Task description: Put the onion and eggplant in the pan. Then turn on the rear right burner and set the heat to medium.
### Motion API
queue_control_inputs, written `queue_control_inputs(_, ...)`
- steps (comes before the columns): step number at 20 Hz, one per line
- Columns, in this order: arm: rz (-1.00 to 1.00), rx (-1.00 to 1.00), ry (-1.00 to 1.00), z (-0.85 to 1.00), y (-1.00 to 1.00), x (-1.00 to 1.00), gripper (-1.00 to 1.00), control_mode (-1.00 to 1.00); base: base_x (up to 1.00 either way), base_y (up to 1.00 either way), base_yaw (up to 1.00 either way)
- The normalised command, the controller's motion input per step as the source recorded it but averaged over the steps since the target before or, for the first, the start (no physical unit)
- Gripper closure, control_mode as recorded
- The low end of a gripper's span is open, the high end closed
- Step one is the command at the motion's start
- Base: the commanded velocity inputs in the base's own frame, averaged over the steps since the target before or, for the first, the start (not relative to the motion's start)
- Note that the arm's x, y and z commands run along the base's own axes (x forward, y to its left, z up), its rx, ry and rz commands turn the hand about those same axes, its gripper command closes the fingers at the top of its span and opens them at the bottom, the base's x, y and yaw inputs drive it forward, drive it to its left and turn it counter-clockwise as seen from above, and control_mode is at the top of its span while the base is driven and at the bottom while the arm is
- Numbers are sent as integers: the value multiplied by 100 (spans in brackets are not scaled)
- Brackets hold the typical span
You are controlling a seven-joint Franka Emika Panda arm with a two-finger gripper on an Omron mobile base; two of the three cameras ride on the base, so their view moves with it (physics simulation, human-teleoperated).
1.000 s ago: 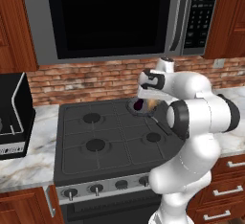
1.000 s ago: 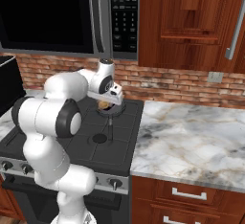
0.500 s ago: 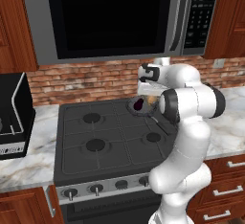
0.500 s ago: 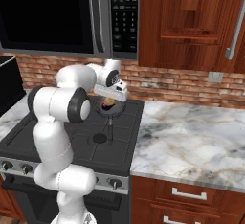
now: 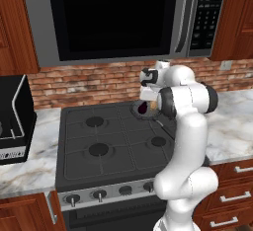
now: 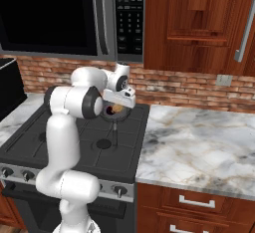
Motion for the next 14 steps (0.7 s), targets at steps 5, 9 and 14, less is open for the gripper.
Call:
queue_control_inputs(5, -1, 0, 5, -20, 0, 41, 100, -100, 0, 0, 0)
queue_control_inputs(9, 0, 0, 5, -28, 0, 53, 100, -100, 0, 0, 0)
queue_control_inputs(14, 0, 0, 5, -24, 0, 34, 100, -100, 0, 0, 0)
